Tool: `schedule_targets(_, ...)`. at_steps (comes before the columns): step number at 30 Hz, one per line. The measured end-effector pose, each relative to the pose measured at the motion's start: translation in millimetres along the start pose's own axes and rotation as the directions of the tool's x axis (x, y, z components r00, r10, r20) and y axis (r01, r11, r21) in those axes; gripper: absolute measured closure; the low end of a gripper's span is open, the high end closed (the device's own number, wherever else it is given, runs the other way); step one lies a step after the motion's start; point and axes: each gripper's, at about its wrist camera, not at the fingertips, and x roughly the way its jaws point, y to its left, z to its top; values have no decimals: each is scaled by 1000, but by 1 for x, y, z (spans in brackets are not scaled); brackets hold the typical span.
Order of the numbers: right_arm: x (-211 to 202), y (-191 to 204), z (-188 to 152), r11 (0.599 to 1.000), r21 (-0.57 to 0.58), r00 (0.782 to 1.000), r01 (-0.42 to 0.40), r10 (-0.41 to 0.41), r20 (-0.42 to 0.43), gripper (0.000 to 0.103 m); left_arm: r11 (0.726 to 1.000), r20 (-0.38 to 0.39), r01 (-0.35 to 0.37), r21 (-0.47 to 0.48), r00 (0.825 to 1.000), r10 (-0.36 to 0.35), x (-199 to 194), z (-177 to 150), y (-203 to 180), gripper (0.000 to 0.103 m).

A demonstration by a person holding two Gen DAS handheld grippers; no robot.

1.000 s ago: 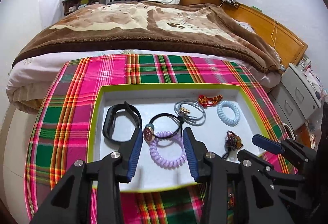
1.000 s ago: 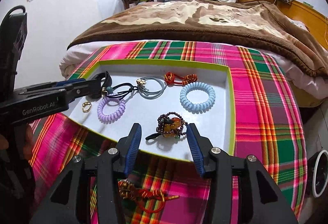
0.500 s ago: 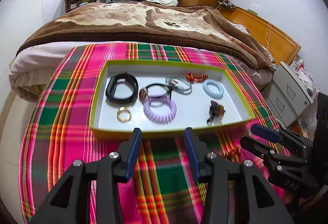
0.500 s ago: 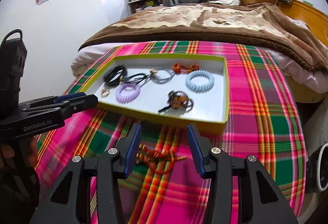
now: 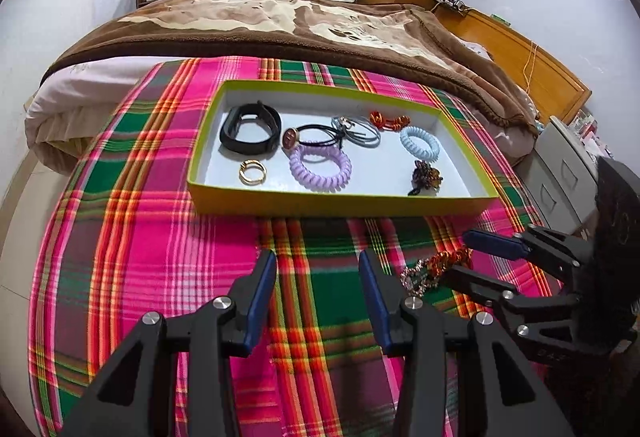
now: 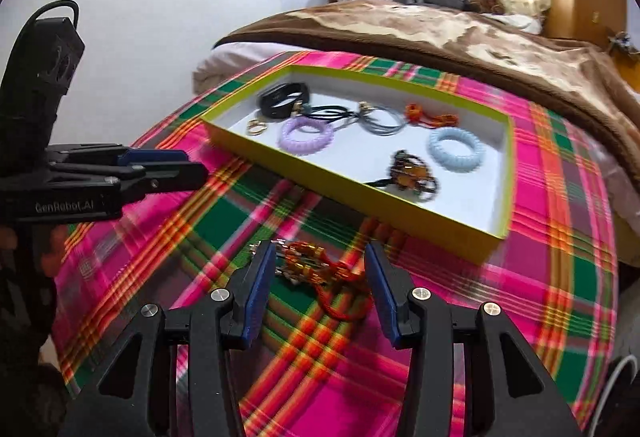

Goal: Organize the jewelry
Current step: 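Grasp the rhinestone hair clip with the left tool while the right tool grasps the red tassel, then carry the hair clip and red tassel into the tray and open both tools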

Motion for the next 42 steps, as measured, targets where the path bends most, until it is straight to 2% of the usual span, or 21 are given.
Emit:
schedule_targets(4,11,2,2,998,-42,998,41,-42,-36,56,1000,-11,-1,3,1000,1,2,-3,-3,58)
schedule_targets(8,12,1,0,999,-36,998,31,-32,-47,56,1000,-18,-2,3,1000,2,4,-4,-4,58)
schedule_targets(11,8,2,-3,997,-39,997,61,-63,-53,56,1000,-19,3,10,1000,-2,4,-5,-7,58)
schedule_targets(13,5,3,-5,996,-44,996,73,-75,-52,65,1000,-20,4,11,1000,-4,5,-5,-7,58)
schedule_targets(15,3,3,-8,996,-41,995,82,-84,-55,79,1000,-24,6,12,1000,-5,5,-5,-7,58)
schedule_targets(17,1,2,-10,995,-39,994,93,-95,-54,83,1000,-28,6,16,1000,-5,7,-5,-9,58)
schedule_targets(18,0,0,-11,995,-32,994,93,-95,-52,91,1000,-30,8,16,1000,-8,7,-6,-9,58)
schedule_targets(19,-1,-1,-12,995,-23,994,98,-99,-53,93,1000,-32,8,17,999,-7,8,-6,-10,58)
schedule_targets(27,-19,-13,-17,995,76,998,67,-66,-14,93,998,-34,38,44,999,-36,9,-5,-19,58)
schedule_targets(30,-27,-19,-20,991,117,998,59,-61,12,93,995,-29,26,95,999,-23,11,-5,-29,58)
schedule_targets(34,-38,-26,-24,984,176,998,27,-35,46,93,992,-49,63,108,997,-58,17,-3,-36,56)
schedule_targets(38,-46,-30,-29,978,206,997,35,-49,63,93,983,-69,79,165,995,-69,23,-4,-50,54)
schedule_targets(42,-46,-40,-36,965,250,996,77,-87,31,93,975,-109,128,183,988,-109,32,-3,-59,54)
